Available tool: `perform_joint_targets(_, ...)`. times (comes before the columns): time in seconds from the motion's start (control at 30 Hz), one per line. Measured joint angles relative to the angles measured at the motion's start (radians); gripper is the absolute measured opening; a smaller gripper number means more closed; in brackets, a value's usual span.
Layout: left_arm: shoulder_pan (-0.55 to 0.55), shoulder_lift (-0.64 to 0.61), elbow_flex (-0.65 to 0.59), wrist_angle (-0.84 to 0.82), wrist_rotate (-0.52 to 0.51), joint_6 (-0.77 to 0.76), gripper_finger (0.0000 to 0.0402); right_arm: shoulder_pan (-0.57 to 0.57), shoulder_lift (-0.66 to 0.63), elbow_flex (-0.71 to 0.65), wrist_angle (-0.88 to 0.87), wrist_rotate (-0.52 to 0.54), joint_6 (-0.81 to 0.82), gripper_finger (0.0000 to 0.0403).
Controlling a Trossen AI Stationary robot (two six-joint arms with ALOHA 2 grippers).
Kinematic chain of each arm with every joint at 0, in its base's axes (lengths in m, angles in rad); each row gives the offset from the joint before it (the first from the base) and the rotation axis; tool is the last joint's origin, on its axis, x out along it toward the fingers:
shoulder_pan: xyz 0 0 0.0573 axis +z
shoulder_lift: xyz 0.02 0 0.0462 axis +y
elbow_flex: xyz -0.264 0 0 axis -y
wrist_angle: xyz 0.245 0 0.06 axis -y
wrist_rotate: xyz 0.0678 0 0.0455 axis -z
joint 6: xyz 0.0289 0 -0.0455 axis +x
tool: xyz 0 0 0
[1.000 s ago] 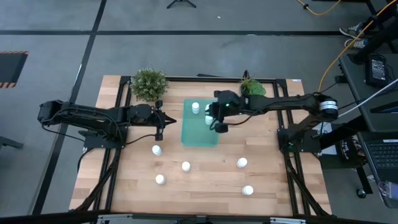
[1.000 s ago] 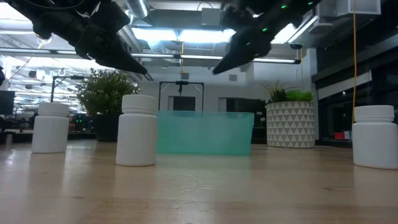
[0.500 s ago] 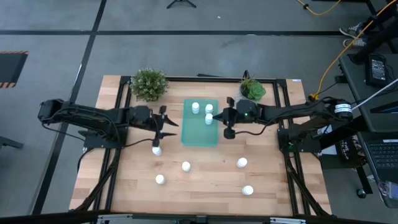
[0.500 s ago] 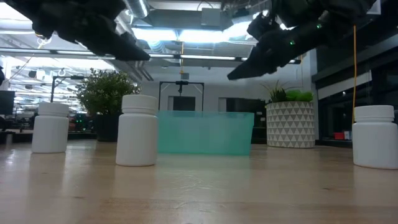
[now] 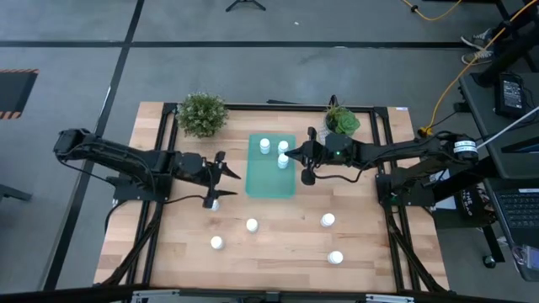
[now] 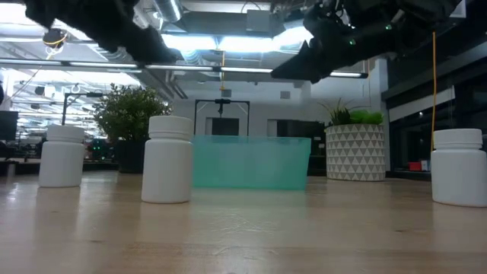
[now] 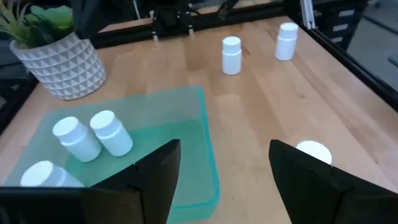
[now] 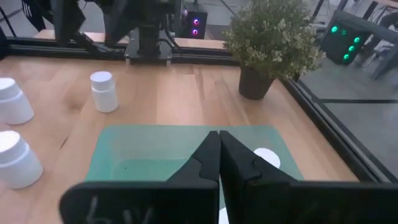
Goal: Pick and place pill bottles into a basket
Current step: Put the white pill bottle into the green bin
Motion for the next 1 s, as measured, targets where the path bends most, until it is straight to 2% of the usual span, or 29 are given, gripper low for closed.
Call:
perform_joint_targets(0.17,-0.106,0.000,0.090,-0.147,-0.130,-0.029,0.0238,0.000,0.000,0.000,0.024,0.000,0.001,0.0004)
perform_joint_targets(0.27,-0.172,0.001,0.128,-0.270,-0.235,-0.086,0.0238,0.000,0.000,0.000,0.018,0.000,0.007,0.0004)
perform_joint_targets(0.37,-0.238,0.001,0.159,-0.413,-0.295,-0.161,0.0237,0.006,0.000,0.000,0.008,0.000,0.029,0.0004)
perform_joint_targets(0.6,-0.386,0.001,0.192,-0.593,-0.365,-0.387,0.0237,0.026,0.001,0.000,0.026,-0.001,0.025,0.0005)
perform_joint_targets(0.8,-0.473,0.001,0.192,-0.742,-0.356,-0.612,0.0237,0.041,0.001,0.000,0.027,0.000,0.039,0.0005)
perform_joint_targets(1.0,-0.515,0.001,0.192,-0.825,-0.441,-0.709,0.0237,0.077,0.001,0.000,0.024,0.000,0.064,0.0005)
